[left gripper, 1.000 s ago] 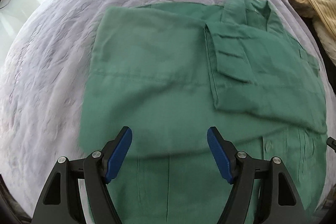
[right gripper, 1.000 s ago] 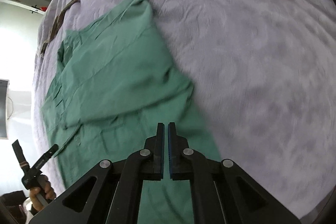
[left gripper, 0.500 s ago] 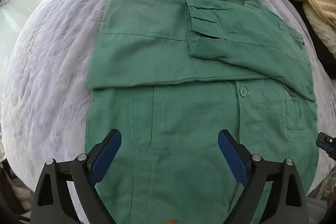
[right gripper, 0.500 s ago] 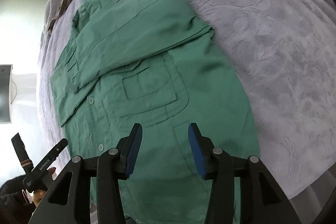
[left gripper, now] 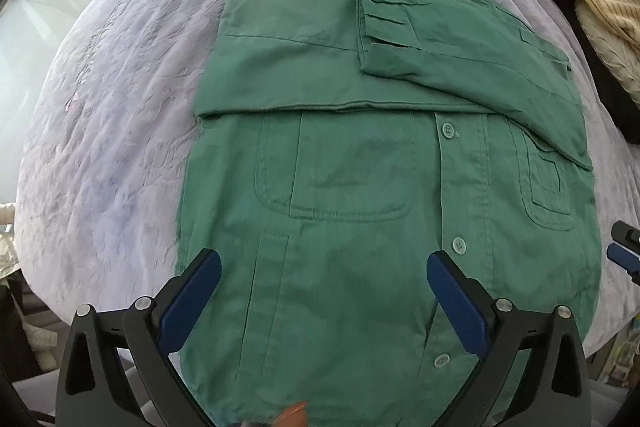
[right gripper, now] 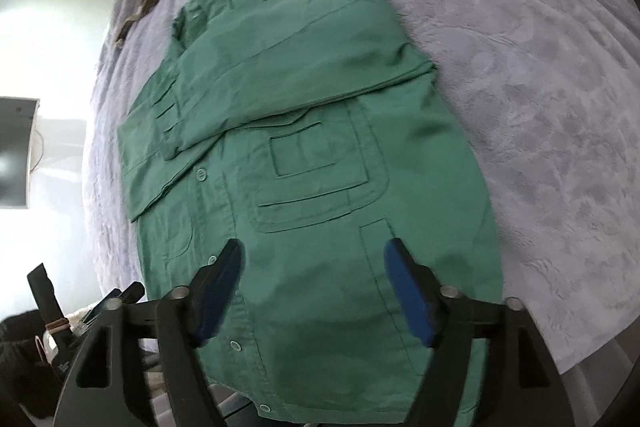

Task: Fold large clothes
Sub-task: 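Open the right tool and release the folded side onto the jacket, then move both open tools to the hem of the green jacket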

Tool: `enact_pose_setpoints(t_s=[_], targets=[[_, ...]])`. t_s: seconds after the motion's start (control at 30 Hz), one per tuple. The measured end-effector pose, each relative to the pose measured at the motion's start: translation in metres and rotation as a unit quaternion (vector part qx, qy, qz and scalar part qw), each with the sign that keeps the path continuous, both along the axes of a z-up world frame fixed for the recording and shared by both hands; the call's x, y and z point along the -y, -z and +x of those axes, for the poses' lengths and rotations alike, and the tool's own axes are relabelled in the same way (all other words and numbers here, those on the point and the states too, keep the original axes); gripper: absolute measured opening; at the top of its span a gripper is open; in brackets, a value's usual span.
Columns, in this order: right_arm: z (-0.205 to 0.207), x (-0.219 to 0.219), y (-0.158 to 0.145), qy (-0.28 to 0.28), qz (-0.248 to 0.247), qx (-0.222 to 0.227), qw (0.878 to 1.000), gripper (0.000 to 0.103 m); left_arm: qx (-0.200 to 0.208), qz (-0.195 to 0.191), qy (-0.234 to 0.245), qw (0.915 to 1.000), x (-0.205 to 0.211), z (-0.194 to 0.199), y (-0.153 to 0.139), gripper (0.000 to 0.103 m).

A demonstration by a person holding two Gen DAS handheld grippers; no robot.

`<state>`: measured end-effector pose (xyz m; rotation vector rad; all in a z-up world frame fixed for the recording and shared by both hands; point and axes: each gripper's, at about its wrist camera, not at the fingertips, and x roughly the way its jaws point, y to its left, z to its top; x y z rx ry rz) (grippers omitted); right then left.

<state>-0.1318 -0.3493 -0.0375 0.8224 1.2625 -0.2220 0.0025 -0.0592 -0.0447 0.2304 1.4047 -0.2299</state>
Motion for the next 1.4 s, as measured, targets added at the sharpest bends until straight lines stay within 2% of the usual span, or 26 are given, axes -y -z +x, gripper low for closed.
enact_pose_setpoints(t_s=[0.1,0.27,0.53,0.8,1.0,1.1,1.27,1.4], targets=[[0.004,-0.009,-0.004,-0.031,-0.006,0.012,0.999,0.103,-0.002,0.003,-0.005,1.0,-0.001,-0.006,-0.002,0.103],[0.007,-0.022,0.002,-0.054,0.022,-0.014,0.998,0.103,-0.006,-0.001,-0.016,0.9998,-0.005,-0.014,-0.006,0.103],[-0.004,-0.034,0.012,-0.024,0.05,-0.032,0.998,0.103,0.001,-0.005,-0.017,0.9998,-0.015,-0.019,-0.014,0.103],[-0.029,-0.051,0.024,0.007,0.058,-0.054,0.997,0.103,-0.01,-0.02,-0.033,0.9992,-0.05,-0.029,-0.008,0.103],[-0.065,-0.062,0.04,0.059,0.099,-0.058,0.992,0.103,-0.042,-0.037,-0.04,0.9976,-0.085,-0.045,0.012,0.103],[-0.083,-0.061,0.038,0.07,0.083,-0.055,0.993,0.103,-0.048,-0.036,-0.055,0.9967,-0.104,-0.053,0.021,0.103],[-0.119,-0.031,0.021,0.124,0.027,-0.026,0.992,0.103,-0.054,-0.049,-0.078,0.9943,-0.14,-0.063,0.033,0.103],[-0.149,-0.005,0.022,0.16,-0.026,-0.032,0.986,0.103,-0.074,-0.054,-0.071,0.9933,-0.158,-0.069,0.051,0.103]])
